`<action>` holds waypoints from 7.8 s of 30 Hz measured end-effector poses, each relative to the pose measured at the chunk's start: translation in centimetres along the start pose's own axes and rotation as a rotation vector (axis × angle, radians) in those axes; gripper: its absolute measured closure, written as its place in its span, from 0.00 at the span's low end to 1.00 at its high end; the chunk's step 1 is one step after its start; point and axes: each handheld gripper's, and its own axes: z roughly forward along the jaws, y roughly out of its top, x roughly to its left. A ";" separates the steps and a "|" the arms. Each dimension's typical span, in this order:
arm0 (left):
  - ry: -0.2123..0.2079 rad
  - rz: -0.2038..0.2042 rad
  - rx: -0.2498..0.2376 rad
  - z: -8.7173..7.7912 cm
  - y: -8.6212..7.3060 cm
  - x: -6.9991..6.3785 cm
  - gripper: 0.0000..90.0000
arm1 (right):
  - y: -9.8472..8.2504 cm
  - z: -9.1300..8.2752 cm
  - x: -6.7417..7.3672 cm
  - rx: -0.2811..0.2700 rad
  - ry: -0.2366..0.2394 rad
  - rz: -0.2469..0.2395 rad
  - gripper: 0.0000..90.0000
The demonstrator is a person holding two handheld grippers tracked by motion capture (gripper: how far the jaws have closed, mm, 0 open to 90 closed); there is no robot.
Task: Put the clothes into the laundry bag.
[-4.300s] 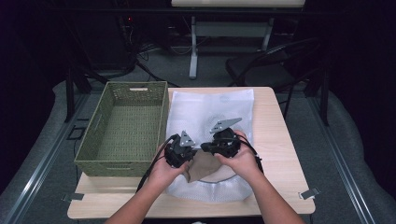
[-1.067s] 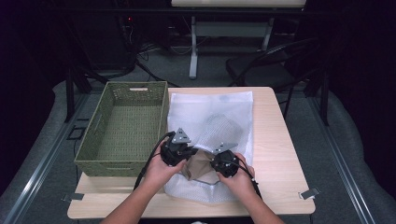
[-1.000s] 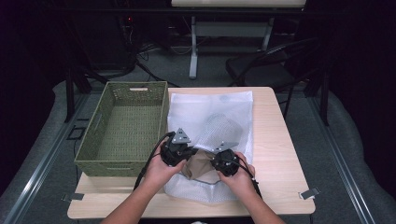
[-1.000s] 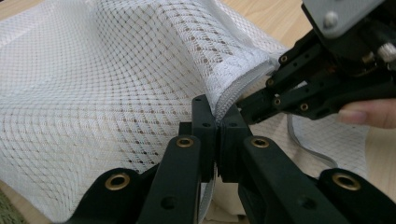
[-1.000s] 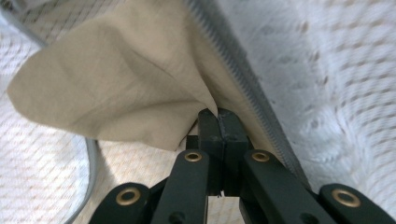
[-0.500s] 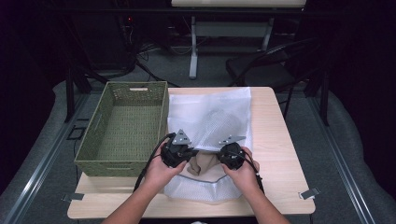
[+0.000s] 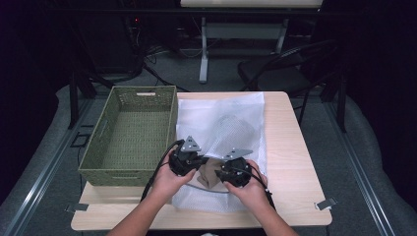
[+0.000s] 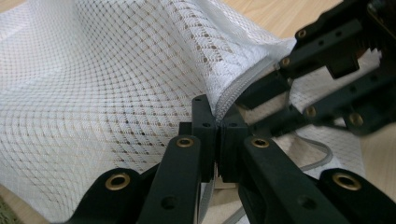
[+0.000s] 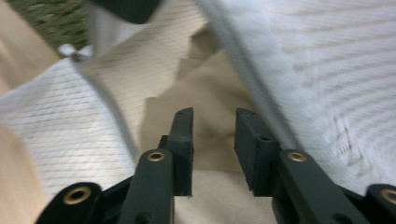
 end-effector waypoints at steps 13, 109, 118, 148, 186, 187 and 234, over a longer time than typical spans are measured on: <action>-0.002 -0.023 0.006 0.3 -0.3 0.4 0.96 | -0.6 2.3 1.9 0.076 0.050 -0.035 0.62; -0.012 0.000 0.027 0.7 -0.7 -0.3 0.98 | 2.3 4.2 -2.8 -0.014 -0.074 0.092 0.97; -0.008 0.004 0.033 0.8 -0.7 -0.1 0.98 | 2.1 4.3 -3.2 -0.002 -0.088 0.098 0.97; 0.005 -0.009 0.004 0.4 -0.7 0.2 0.98 | 1.8 2.9 -2.0 -0.011 -0.050 0.074 0.79; 0.009 -0.003 -0.004 0.1 -0.5 -0.2 0.98 | -3.4 -4.6 -2.9 -0.095 -0.123 0.006 0.57; 0.005 -0.001 0.002 0.1 -0.5 -0.1 0.98 | -3.4 -4.5 -2.9 -0.100 -0.128 0.004 0.56; 0.060 0.079 0.081 1.5 -3.0 -1.3 0.71 | -3.5 -6.9 -5.9 -0.101 -0.163 0.033 0.99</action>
